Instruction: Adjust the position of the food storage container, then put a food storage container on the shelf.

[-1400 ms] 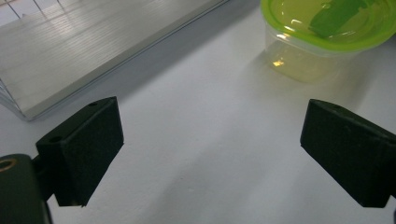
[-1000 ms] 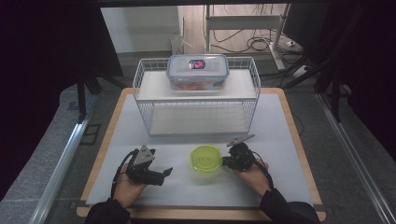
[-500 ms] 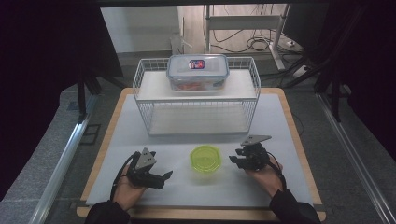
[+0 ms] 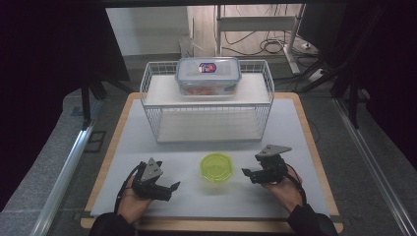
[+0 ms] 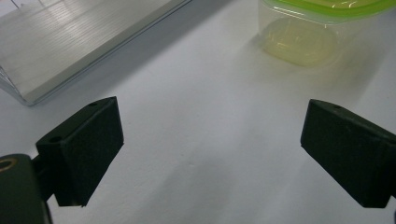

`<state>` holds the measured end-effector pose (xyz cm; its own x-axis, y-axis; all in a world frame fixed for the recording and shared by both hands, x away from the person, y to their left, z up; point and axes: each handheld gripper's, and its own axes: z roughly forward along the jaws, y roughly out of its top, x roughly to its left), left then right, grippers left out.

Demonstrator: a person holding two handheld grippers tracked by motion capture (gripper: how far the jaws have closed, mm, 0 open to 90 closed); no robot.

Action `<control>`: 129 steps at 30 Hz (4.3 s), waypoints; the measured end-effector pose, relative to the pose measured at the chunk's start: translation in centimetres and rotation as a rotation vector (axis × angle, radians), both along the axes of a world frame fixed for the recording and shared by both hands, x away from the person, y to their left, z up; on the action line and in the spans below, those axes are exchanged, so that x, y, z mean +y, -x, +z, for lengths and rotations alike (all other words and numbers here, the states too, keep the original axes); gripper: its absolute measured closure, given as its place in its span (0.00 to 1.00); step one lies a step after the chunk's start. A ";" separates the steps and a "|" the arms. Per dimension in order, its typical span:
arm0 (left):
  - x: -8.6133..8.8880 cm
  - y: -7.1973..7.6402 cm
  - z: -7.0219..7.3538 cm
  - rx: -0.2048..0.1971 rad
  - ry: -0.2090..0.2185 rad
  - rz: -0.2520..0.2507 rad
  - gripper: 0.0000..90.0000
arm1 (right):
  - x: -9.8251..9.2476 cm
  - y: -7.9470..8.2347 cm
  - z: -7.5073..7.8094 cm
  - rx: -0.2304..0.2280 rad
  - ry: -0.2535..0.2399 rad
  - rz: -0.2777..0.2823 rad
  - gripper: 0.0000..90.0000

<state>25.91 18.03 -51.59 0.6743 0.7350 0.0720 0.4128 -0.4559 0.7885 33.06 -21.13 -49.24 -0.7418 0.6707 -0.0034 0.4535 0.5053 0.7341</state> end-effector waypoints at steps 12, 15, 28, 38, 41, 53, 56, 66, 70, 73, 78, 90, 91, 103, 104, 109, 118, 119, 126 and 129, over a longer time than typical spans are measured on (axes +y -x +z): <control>0.0 0.0 -0.1 -0.002 -0.007 -0.003 0.06 | -0.3 0.0 -0.1 -0.007 -0.024 -0.038 0.11; -0.1 0.0 0.0 -0.003 -0.002 -0.001 0.06 | -0.2 0.0 -0.1 -0.002 -0.032 -0.040 0.08; -0.2 0.0 -0.1 0.002 -0.013 -0.004 0.06 | 0.8 0.1 0.6 0.068 -0.052 -0.015 0.03; -0.3 0.0 -0.1 0.001 -0.011 -0.002 0.06 | 1.6 0.1 1.8 0.096 -0.145 -0.010 0.24; -0.3 0.0 -0.1 -0.003 -0.012 -0.002 0.06 | 1.9 0.0 1.9 0.117 -0.170 -0.010 0.30; -0.5 0.0 -0.2 -0.001 -0.021 -0.011 0.07 | 3.3 -1.4 0.1 0.325 -0.307 -0.015 0.53; -0.5 0.0 -0.2 -0.002 -0.020 -0.012 0.07 | 3.6 -1.8 -0.3 0.350 -0.313 -0.016 0.58; -0.6 0.0 -0.2 -0.002 -0.025 -0.017 0.07 | 3.2 -3.0 -1.0 0.452 -0.409 -0.022 0.78; -0.6 0.0 -0.3 0.001 -0.025 -0.018 0.07 | 3.1 -3.1 -1.1 0.468 -0.413 -0.015 0.80; -0.7 0.0 -0.3 0.000 -0.024 -0.020 0.07 | 3.4 -3.3 -1.0 0.479 -0.416 -0.011 0.85; -0.7 0.0 -0.3 0.000 -0.024 -0.021 0.07 | 3.9 -3.7 -1.1 0.493 -0.418 0.005 0.89; -0.7 0.0 -0.2 -0.001 -0.023 -0.020 0.07 | 3.7 -3.9 -0.9 0.568 -0.468 0.020 0.91; -0.7 0.0 -0.2 -0.001 -0.023 -0.020 0.07 | 3.7 -3.9 -0.9 0.563 -0.466 0.020 0.91; -0.6 0.0 -0.2 -0.007 -0.020 -0.018 0.07 | 3.1 -3.9 0.1 0.549 -0.499 0.015 0.91; -0.6 0.0 -0.2 -0.007 -0.019 -0.018 0.07 | 3.1 -3.9 0.2 0.549 -0.501 0.014 0.91; -0.6 0.0 -0.2 -0.007 -0.020 -0.019 0.07 | 2.8 -4.1 0.9 0.542 -0.526 0.015 0.91; -0.6 0.0 -0.1 -0.009 -0.018 -0.017 0.07 | 2.3 -4.6 3.1 0.518 -0.562 0.016 0.91; -0.6 0.0 -0.1 -0.008 -0.018 -0.018 0.07 | 2.3 -4.6 3.5 0.517 -0.567 0.016 0.91; -0.6 -0.1 -0.1 -0.009 -0.016 -0.019 0.07 | 2.0 -5.1 6.2 0.490 -0.595 0.017 0.91; -0.7 -0.1 -0.1 -0.009 -0.015 -0.020 0.06 | 2.0 -5.3 7.4 0.478 -0.599 0.022 0.91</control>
<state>26.01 17.37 -51.71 0.6879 0.7203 0.0894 0.3964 -0.4760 0.7850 38.34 -19.17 -41.88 -0.5843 0.4418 0.6807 0.7850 0.0952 0.6121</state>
